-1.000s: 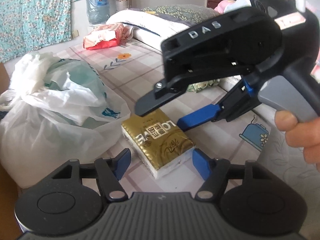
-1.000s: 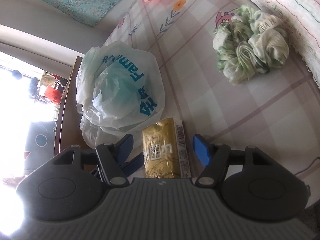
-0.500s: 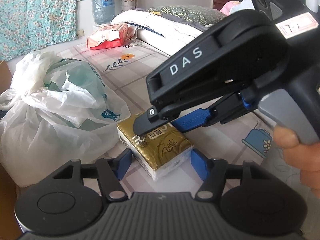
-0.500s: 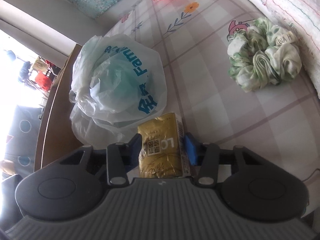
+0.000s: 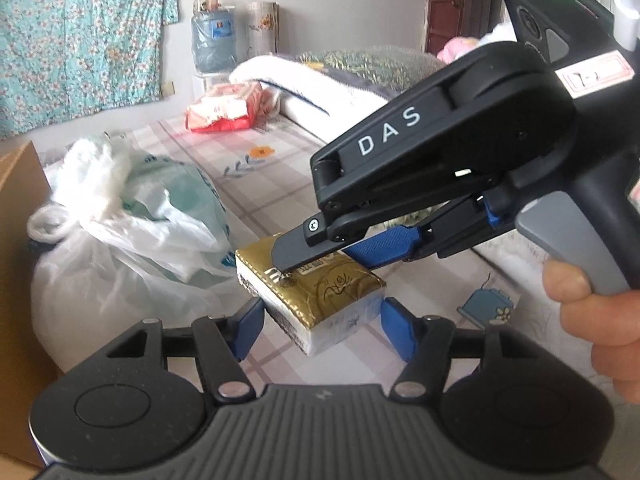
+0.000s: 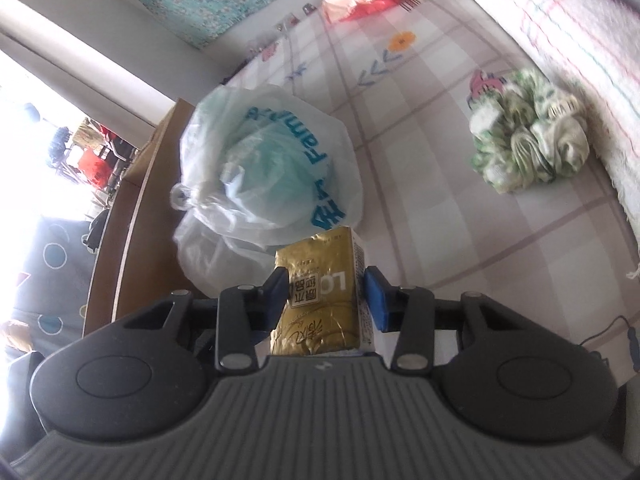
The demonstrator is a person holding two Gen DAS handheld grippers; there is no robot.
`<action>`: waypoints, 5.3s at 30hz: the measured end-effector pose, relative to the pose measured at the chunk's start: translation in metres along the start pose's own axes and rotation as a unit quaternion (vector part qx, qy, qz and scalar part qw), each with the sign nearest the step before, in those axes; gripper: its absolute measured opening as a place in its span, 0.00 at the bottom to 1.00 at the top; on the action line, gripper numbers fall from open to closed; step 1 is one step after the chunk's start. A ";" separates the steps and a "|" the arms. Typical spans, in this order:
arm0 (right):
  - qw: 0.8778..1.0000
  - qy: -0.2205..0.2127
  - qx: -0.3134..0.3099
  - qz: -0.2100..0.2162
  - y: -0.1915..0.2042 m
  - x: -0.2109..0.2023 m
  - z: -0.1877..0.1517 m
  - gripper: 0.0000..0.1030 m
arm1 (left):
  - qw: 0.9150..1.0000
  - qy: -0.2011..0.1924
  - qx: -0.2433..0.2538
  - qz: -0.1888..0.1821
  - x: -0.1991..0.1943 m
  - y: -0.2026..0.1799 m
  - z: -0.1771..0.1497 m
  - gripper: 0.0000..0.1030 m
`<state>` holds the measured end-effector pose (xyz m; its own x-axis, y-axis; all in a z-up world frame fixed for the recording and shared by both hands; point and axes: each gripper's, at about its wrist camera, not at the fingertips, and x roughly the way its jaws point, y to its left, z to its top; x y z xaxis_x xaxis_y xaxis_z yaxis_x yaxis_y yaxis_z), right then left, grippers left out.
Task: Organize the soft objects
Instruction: 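Close the right gripper around the gold juice box, then lift the gold juice box with the right gripper and carry it over the cardboard box, then lower the gold juice box into the cardboard box and open the right gripper, then move the right gripper back over the bed to the green floral scrunchie, then close the right gripper on the green floral scrunchie, then lift the scrunchie with the right gripper and carry it over the cardboard box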
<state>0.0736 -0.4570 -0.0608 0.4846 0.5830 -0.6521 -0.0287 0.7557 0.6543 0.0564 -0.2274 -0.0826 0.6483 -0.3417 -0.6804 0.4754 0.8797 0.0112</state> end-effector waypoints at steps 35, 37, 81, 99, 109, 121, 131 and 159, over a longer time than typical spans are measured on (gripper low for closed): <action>0.943 0.216 -0.224 0.115 0.324 0.187 -0.001 0.44 | 0.958 0.084 -0.231 0.149 -0.148 0.255 -0.030 0.64; 0.940 0.237 -0.219 0.110 0.326 0.205 -0.007 0.44 | 0.953 0.106 -0.248 0.140 -0.148 0.268 -0.036 0.64; 0.996 -0.066 0.017 -0.058 -0.030 -0.057 0.061 0.51 | 1.000 -0.015 0.016 -0.007 0.007 -0.005 0.041 0.69; 0.993 0.056 0.091 0.041 -0.058 0.019 0.025 0.50 | 0.999 0.025 0.039 -0.017 0.017 -0.024 0.006 0.70; 0.996 0.036 0.033 0.074 -0.014 -0.004 0.021 0.56 | 0.999 0.031 0.037 -0.015 0.023 -0.028 0.008 0.72; 0.999 -0.003 0.037 -0.030 -0.061 -0.009 0.025 0.57 | 0.999 0.030 0.031 0.001 0.043 -0.033 0.016 0.72; 0.999 0.016 0.005 -0.044 -0.052 0.012 0.018 0.28 | 0.999 0.030 0.019 -0.001 0.049 -0.028 0.016 0.35; 0.991 -0.055 -0.114 0.041 0.095 -0.035 0.040 0.21 | 0.989 -0.133 -0.025 0.055 -0.080 0.028 0.040 0.28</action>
<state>0.0891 -0.4176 0.0396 0.5637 0.6193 -0.5465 -0.2624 0.7616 0.5925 0.0417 -0.1888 0.0016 0.8315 -0.3114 -0.4599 0.3672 0.9295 0.0344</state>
